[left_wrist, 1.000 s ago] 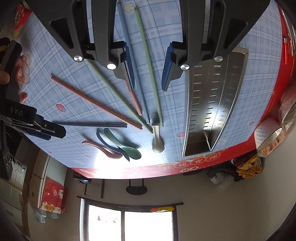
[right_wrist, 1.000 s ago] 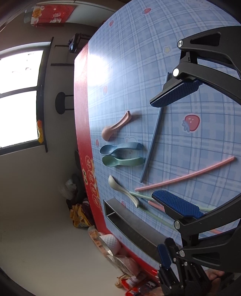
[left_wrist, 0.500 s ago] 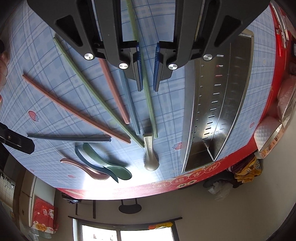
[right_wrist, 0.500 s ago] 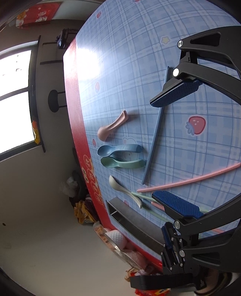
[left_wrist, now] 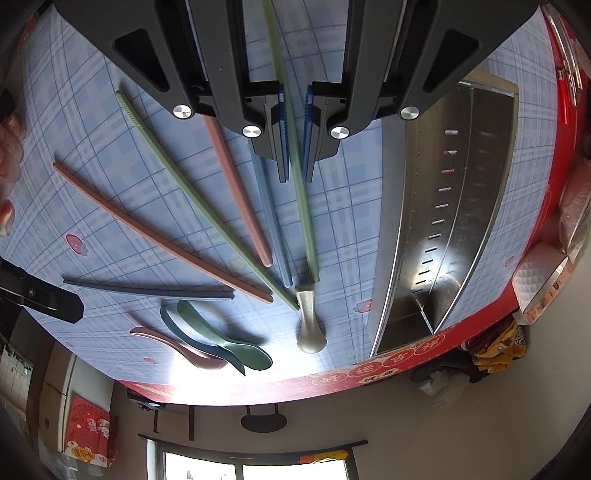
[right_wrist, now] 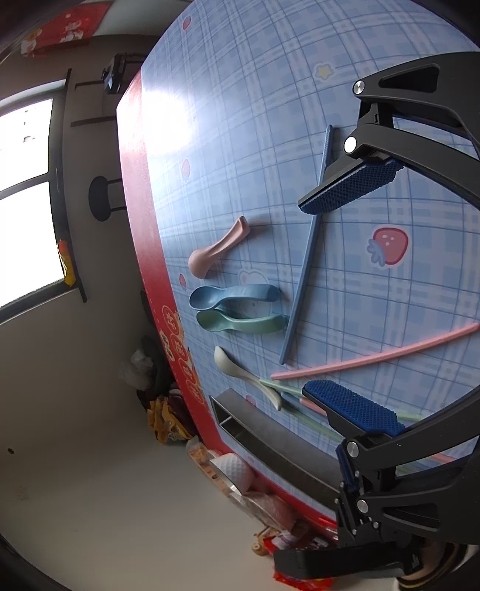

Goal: Organize utensils
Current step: 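Lower the left gripper onto a green chopstick and close on it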

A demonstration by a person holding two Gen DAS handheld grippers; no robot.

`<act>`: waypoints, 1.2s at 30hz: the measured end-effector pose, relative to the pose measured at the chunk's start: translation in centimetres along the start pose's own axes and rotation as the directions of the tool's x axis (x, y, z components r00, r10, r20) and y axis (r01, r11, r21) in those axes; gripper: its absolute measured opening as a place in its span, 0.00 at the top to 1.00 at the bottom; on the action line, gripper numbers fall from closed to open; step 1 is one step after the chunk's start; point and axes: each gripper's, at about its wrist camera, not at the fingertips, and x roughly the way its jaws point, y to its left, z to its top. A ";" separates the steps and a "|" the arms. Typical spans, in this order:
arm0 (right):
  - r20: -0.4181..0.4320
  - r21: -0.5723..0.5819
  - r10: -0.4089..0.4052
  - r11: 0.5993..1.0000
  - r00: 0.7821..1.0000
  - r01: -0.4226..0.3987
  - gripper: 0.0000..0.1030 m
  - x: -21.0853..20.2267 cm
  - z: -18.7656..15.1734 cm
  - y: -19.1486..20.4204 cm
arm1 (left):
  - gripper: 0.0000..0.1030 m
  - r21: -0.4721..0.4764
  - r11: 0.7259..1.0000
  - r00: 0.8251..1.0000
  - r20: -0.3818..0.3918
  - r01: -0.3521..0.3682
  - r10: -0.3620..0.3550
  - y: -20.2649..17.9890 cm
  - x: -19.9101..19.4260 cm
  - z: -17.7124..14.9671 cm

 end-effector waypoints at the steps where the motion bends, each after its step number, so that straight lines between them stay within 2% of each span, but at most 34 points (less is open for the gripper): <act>1: -0.001 -0.001 -0.001 1.000 1.000 0.001 0.15 0.0 0.0 0.1 | 0.94 -0.008 1.000 1.000 -0.006 0.016 -0.016 0.0 -0.2 -0.3; 7: -0.010 0.000 -0.002 1.000 1.000 0.002 0.15 0.2 0.0 0.1 | 0.94 -0.043 0.996 0.996 -0.011 0.084 -0.084 0.4 -0.8 -1.1; 22: -0.019 0.009 0.006 1.000 1.000 -0.006 0.15 0.5 -0.1 0.0 | 0.93 0.005 0.997 0.997 -0.014 0.074 -0.074 0.2 0.2 0.4; 30: -0.017 0.007 0.003 1.000 1.000 -0.003 0.15 0.4 -0.2 0.1 | 0.91 -0.011 0.997 0.997 -0.027 0.075 -0.075 0.5 1.2 1.8; 32: -0.016 0.009 0.003 1.000 1.000 -0.003 0.15 0.4 -0.2 0.0 | 0.91 -0.047 0.995 0.996 -0.025 0.088 -0.090 0.9 1.3 1.9; 36: -0.020 0.014 0.008 1.000 1.000 -0.008 0.15 0.4 -0.3 -0.1 | 0.94 -0.053 0.995 0.997 0.013 0.082 -0.081 0.8 0.9 1.2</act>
